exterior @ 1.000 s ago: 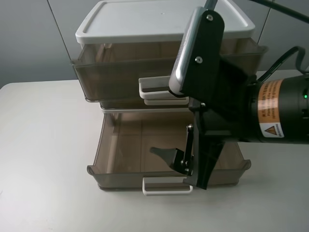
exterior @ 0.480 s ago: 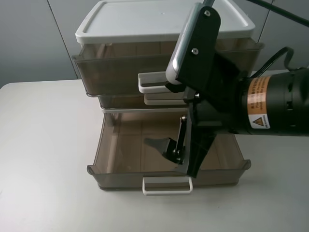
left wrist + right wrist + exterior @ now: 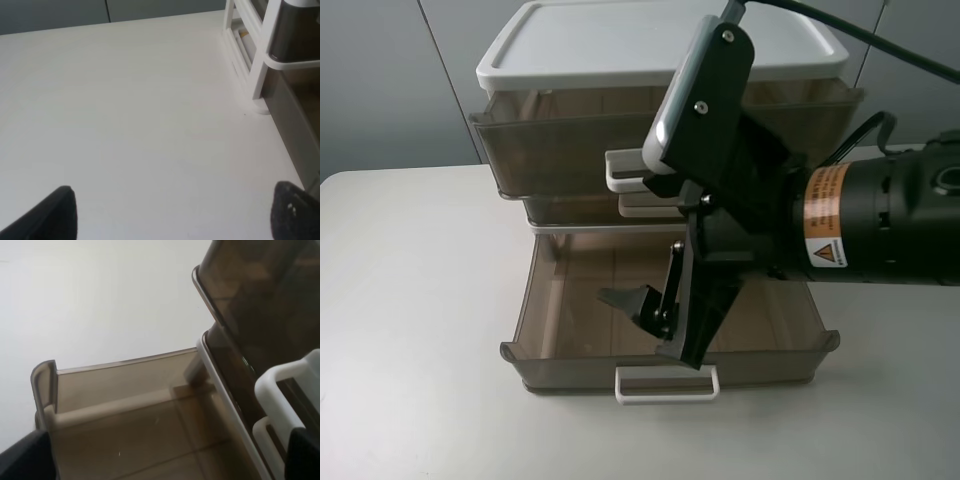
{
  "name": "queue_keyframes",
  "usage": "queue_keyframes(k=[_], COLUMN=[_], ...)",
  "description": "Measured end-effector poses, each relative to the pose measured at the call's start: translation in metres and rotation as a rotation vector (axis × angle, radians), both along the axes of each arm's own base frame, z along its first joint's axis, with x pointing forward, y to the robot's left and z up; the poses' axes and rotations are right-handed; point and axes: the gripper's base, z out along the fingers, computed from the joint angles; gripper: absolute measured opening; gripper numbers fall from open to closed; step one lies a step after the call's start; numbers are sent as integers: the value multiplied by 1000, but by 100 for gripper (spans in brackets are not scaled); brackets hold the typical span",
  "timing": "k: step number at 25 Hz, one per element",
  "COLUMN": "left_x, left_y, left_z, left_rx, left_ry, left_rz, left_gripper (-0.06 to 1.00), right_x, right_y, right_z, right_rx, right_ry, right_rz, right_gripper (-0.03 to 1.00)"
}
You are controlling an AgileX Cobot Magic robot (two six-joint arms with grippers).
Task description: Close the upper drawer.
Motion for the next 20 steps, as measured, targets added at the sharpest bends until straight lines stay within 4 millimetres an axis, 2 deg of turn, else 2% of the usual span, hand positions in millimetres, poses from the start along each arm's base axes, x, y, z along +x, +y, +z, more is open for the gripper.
queue_keyframes(k=[8,12,20], left_x=[0,0,0], left_y=[0,0,0], left_z=[0,0,0], left_rx=[0,0,0], left_ry=[0,0,0], left_rz=[0,0,0], left_gripper=[74,74,74], right_x=[8,13,16], right_y=[10,12,14], right_z=[-5,-1,-6], right_rx=[7,18,3], right_ry=[-5,-16,-5], right_rz=[14,7,2], right_gripper=[70,70,70])
